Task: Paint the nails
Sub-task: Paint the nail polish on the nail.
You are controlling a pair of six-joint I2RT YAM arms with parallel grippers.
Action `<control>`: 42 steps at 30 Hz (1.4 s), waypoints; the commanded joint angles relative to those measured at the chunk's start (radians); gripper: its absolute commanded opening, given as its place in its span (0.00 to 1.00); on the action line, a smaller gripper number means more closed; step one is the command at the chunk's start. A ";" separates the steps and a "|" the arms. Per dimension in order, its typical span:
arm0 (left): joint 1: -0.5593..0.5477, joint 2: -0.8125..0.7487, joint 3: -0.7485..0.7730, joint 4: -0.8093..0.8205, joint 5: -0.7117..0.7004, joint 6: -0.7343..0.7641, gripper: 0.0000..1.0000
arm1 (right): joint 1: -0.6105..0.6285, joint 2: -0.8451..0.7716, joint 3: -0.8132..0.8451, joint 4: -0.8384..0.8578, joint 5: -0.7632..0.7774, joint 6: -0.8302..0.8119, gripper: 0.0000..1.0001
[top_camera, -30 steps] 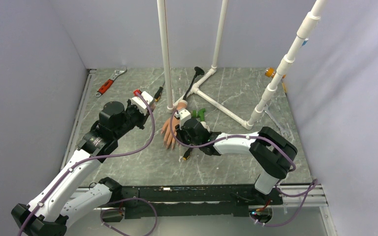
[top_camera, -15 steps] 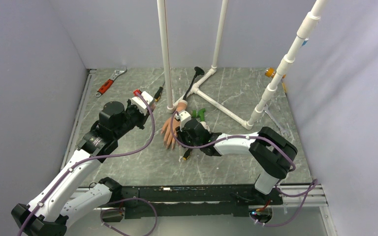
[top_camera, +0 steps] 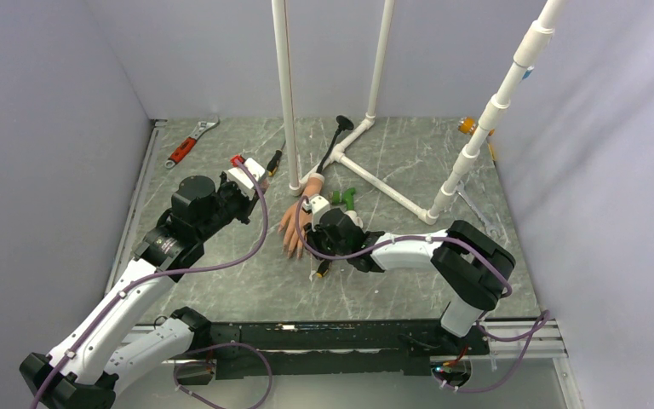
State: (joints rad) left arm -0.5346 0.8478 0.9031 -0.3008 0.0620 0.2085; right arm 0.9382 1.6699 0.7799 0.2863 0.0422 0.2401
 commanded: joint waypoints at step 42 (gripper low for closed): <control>-0.003 -0.001 0.023 0.029 -0.009 0.008 0.00 | -0.004 0.029 0.079 0.061 0.074 -0.045 0.00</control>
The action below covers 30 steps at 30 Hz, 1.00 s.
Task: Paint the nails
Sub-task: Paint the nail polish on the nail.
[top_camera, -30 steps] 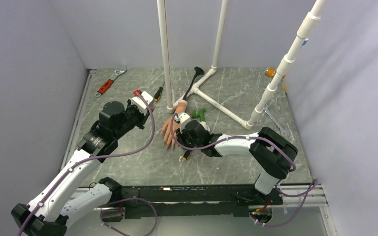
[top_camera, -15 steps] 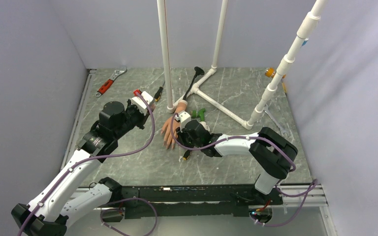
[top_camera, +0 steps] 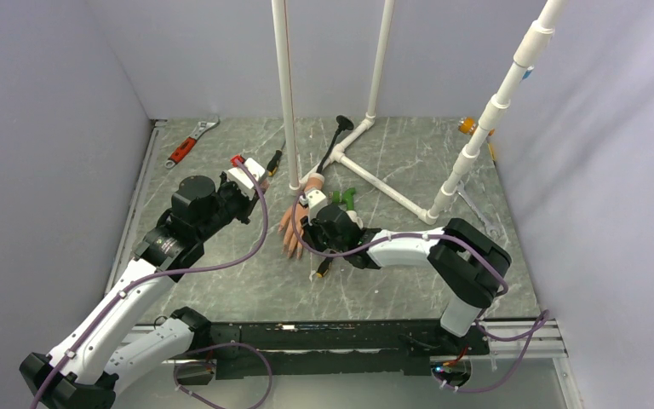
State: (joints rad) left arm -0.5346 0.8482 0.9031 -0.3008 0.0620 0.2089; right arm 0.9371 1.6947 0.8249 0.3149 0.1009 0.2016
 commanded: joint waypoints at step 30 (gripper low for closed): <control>-0.003 -0.001 0.021 0.030 -0.004 0.006 0.00 | -0.003 -0.054 -0.048 0.049 -0.034 0.040 0.00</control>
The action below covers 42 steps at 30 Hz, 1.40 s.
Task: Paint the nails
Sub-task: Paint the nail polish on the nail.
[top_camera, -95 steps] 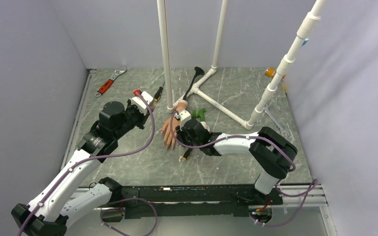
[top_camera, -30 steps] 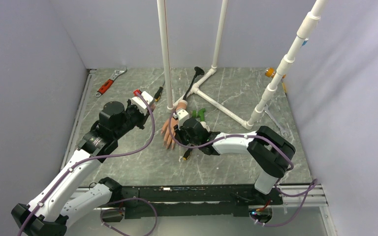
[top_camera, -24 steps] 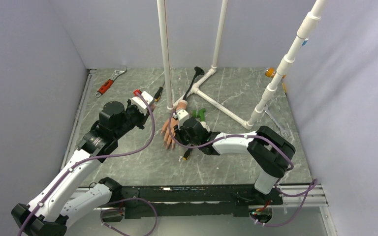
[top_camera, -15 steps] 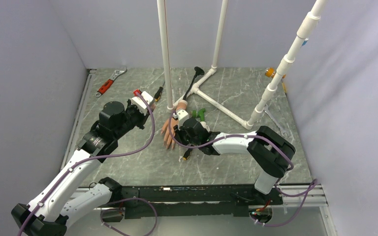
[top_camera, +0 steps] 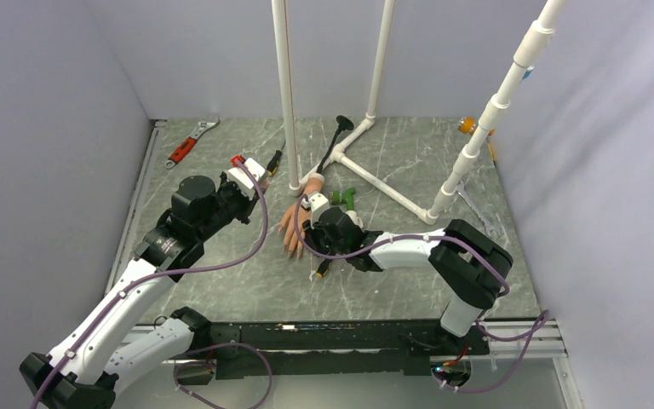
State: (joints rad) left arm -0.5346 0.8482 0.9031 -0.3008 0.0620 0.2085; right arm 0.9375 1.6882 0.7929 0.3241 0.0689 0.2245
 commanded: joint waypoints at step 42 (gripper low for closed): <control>-0.002 0.005 0.023 0.027 -0.006 0.008 0.00 | -0.001 -0.039 0.011 0.029 0.006 0.005 0.00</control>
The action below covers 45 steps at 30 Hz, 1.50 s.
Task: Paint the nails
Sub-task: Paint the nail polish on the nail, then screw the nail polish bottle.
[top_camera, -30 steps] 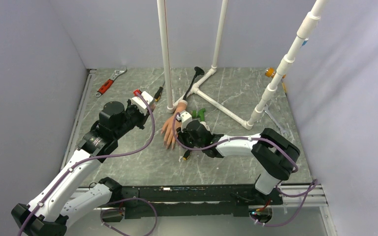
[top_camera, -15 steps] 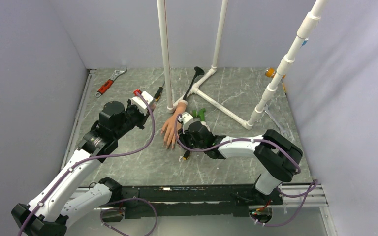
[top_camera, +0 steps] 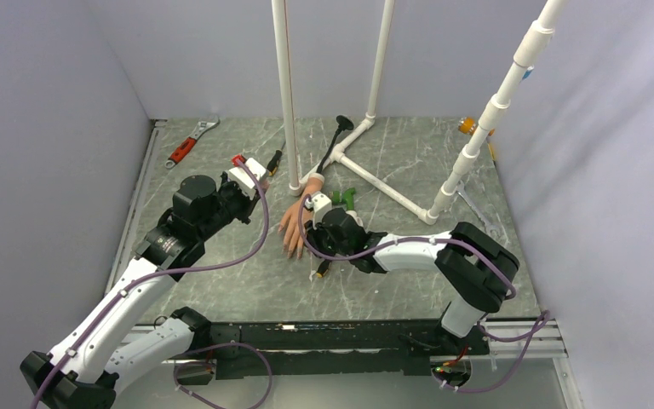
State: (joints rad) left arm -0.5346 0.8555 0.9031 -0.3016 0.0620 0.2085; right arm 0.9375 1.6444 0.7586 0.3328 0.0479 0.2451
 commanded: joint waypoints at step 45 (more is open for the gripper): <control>-0.003 0.055 0.012 0.038 0.676 0.072 0.00 | -0.021 -0.808 0.108 -0.297 -0.174 -0.087 0.00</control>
State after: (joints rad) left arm -0.5350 0.9283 0.9024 -0.3046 0.6453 0.2684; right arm 0.9184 0.8474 0.8009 0.0475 -0.0200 0.1764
